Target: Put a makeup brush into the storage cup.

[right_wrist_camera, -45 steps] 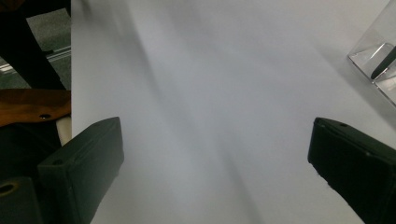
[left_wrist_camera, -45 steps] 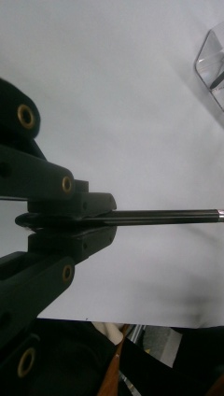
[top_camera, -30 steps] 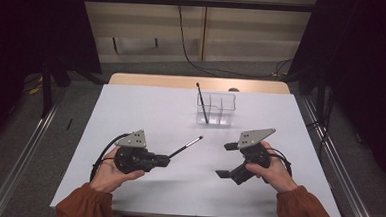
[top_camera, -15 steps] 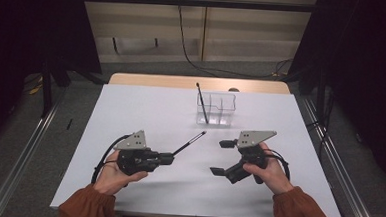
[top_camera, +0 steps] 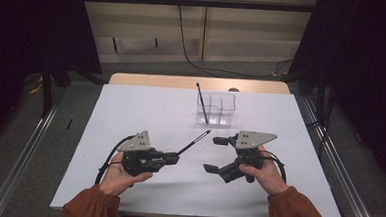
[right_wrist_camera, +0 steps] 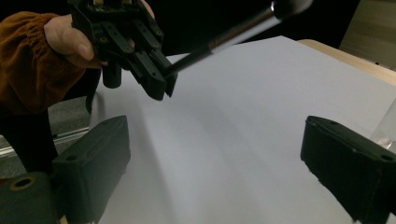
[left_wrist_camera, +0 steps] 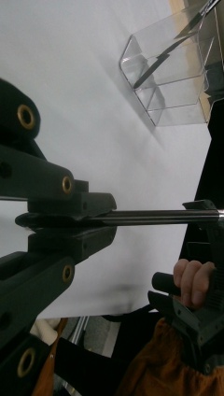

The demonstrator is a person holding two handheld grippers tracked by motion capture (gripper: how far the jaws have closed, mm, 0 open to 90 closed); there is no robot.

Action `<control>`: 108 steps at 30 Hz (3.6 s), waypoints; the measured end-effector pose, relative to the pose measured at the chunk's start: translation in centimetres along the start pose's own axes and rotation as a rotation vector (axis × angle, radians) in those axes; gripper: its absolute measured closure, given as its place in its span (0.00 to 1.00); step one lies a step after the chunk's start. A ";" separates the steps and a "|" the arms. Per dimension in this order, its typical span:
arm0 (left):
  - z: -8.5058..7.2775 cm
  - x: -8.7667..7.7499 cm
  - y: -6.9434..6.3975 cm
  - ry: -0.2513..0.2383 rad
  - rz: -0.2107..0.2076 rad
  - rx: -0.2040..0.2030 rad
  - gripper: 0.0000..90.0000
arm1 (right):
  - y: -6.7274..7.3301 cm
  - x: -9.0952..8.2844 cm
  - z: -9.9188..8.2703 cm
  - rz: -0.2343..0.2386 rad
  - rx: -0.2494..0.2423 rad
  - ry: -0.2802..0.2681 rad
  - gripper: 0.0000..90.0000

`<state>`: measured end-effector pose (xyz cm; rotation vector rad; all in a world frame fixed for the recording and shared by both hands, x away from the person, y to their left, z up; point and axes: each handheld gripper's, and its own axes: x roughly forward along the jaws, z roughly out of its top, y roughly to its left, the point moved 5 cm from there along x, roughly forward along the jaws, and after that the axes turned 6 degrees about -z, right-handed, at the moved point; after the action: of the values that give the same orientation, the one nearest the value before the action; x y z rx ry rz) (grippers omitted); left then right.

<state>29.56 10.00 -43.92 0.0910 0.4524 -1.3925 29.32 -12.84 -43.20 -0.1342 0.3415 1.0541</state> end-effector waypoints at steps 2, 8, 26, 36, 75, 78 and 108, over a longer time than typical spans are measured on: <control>0.2 0.4 -0.2 -0.005 -0.005 0.002 0.93 | 0.1 0.1 0.2 0.006 0.010 -0.011 0.10; 0.4 1.1 -0.4 -0.018 -0.018 0.009 0.93 | 0.1 -0.1 0.6 0.024 0.024 -0.046 0.12; -0.3 1.7 -0.8 -0.018 -0.034 0.011 0.93 | 0.0 0.2 1.7 0.030 0.094 -0.074 0.42; -0.6 2.1 -0.9 0.000 -0.045 0.009 0.93 | -0.3 0.1 1.8 0.076 0.142 -0.071 0.72; -1.3 3.0 -0.6 0.037 -0.034 0.042 0.86 | -0.2 0.6 2.5 0.173 0.250 -0.084 0.93; -1.2 3.0 -0.4 0.034 -0.023 0.036 0.80 | -0.3 0.6 2.5 0.162 0.248 -0.084 0.93; -0.8 0.2 0.7 -0.016 0.174 -0.074 0.10 | -1.3 -0.7 2.2 0.087 0.238 -0.057 0.93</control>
<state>30.10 10.22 -44.83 0.0572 0.4714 -1.2041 30.64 -13.44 -40.99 0.1248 0.4215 1.0930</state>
